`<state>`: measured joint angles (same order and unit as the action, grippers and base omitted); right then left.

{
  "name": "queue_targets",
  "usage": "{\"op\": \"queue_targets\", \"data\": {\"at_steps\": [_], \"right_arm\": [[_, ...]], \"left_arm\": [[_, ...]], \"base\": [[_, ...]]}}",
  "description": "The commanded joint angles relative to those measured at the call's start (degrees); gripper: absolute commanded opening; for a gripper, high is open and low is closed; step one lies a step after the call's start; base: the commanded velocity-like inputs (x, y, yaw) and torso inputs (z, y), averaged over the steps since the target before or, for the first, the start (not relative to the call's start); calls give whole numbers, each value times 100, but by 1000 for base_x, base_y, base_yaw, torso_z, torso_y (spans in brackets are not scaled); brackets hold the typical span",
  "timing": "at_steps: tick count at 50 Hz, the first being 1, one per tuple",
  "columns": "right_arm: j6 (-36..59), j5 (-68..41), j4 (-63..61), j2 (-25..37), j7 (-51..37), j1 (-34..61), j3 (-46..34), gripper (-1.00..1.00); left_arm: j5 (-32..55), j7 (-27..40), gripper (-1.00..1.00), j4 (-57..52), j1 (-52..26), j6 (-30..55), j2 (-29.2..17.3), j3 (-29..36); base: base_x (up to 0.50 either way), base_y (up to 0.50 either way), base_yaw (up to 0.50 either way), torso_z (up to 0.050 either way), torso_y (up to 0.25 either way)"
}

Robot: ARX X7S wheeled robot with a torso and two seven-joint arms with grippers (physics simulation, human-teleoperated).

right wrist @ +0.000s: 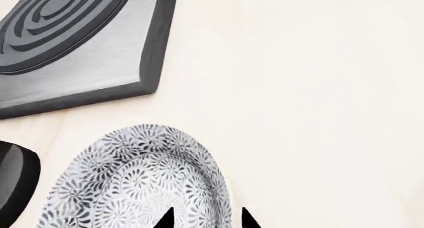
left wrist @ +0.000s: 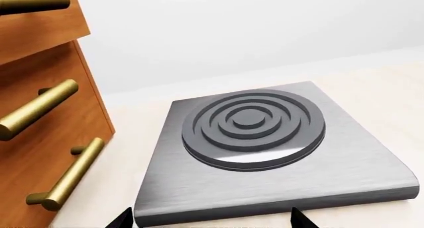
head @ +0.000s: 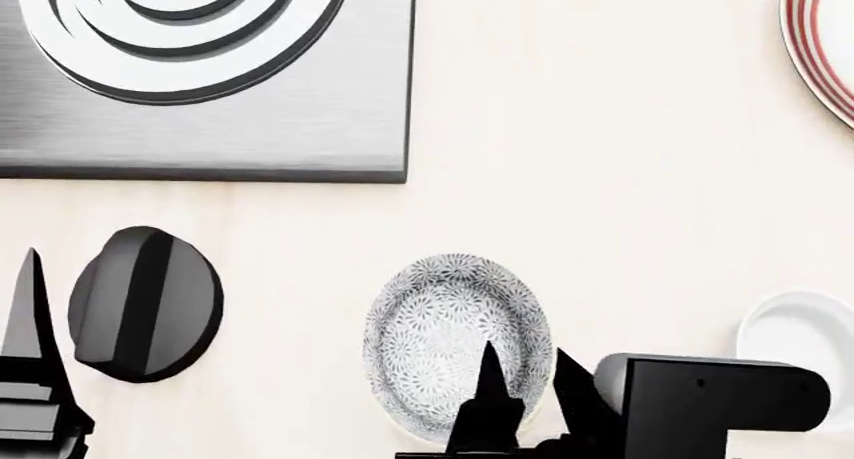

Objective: Pick the akita bowl next to the ramekin and place it on the plate.

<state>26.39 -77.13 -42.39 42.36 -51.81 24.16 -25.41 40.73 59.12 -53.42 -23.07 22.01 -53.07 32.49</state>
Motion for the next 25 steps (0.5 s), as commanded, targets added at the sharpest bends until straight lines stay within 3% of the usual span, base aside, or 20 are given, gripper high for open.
{"op": "queue_targets", "data": {"at_steps": [1,25], "right_arm": [[-8,84,33,-47,-12,24,6,-100],[-277,-132,-44,-90,27,-42,191,-100]], "left_arm": [[-41,-66,100,78,10,-15,20,61],[-18,-52,100,44,10,-16,-36,59]], "base": [[0,0,0,0,0],[0,0,0,0,0]]}}
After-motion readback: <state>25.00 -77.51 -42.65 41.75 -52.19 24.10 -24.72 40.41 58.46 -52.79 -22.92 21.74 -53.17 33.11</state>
